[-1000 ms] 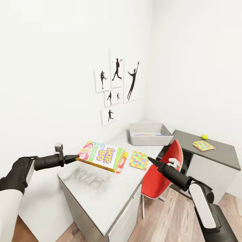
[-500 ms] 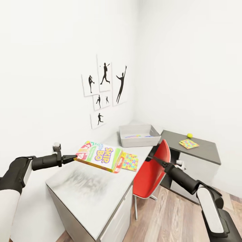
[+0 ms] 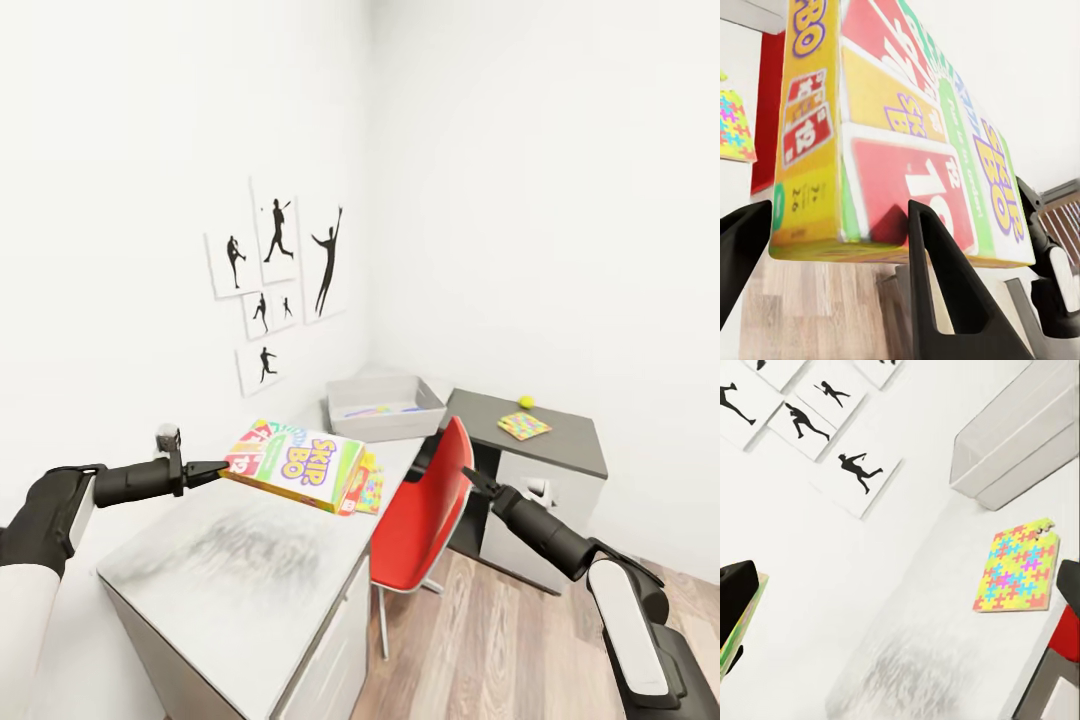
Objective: Put all the toys in the child's room - the three board games (two on the bed and one on the table), the two jigsaw puzzles on the table, and the tennis ball on the table - inside the toy box on the table in the child's room.
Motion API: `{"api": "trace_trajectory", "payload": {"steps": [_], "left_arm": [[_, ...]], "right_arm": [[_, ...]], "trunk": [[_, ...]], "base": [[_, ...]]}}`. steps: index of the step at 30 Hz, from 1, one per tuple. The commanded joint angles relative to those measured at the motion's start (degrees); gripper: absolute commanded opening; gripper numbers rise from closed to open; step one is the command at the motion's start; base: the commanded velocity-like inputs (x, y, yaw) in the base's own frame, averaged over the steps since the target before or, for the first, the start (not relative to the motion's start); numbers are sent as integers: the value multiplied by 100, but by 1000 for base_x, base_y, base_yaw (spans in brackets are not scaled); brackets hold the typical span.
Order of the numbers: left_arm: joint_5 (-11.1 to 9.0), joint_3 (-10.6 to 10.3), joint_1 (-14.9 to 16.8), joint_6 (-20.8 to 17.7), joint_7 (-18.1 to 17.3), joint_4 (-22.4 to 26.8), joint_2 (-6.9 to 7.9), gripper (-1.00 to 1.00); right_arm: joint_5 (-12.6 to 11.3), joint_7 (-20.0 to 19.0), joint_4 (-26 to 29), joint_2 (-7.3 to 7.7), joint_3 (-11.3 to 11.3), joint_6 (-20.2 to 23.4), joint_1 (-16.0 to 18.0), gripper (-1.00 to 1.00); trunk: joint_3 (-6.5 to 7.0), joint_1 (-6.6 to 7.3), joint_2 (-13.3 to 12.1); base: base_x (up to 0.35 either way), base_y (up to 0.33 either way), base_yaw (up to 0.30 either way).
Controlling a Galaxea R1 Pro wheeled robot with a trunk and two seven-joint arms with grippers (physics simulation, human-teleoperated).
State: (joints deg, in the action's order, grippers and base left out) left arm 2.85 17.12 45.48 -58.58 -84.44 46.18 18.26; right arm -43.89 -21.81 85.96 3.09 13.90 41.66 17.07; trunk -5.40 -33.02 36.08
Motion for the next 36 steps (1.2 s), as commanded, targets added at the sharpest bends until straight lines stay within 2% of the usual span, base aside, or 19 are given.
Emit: {"api": "trace_trajectory", "payload": {"steps": [1, 18, 30, 36], "left_arm": [[17, 11, 4, -62, -37, 5, 0, -100], [38, -1, 4, -79, -31, -2, -7, -100], [28, 26, 3, -48, -29, -19, -6, -100], [30, 76, 1, -9, -17, -32, -7, -100]], "right_arm": [[-4, -16, 0, -1, 8, 36, 7, 100], [-5, -25, -36, 3, 25, 35, 7, 100], [-5, -29, -61, 1, 77, 35, 7, 100], [-5, -33, -70, -1, 126, 36, 7, 100]], "trunk": [[15, 20, -33], [438, 394, -715], [520, 394, -715], [561, 394, -715]], "base": [[-5, -19, -206], [-97, -118, -206], [-5, -8, -206], [-1, -207, -205]]}}
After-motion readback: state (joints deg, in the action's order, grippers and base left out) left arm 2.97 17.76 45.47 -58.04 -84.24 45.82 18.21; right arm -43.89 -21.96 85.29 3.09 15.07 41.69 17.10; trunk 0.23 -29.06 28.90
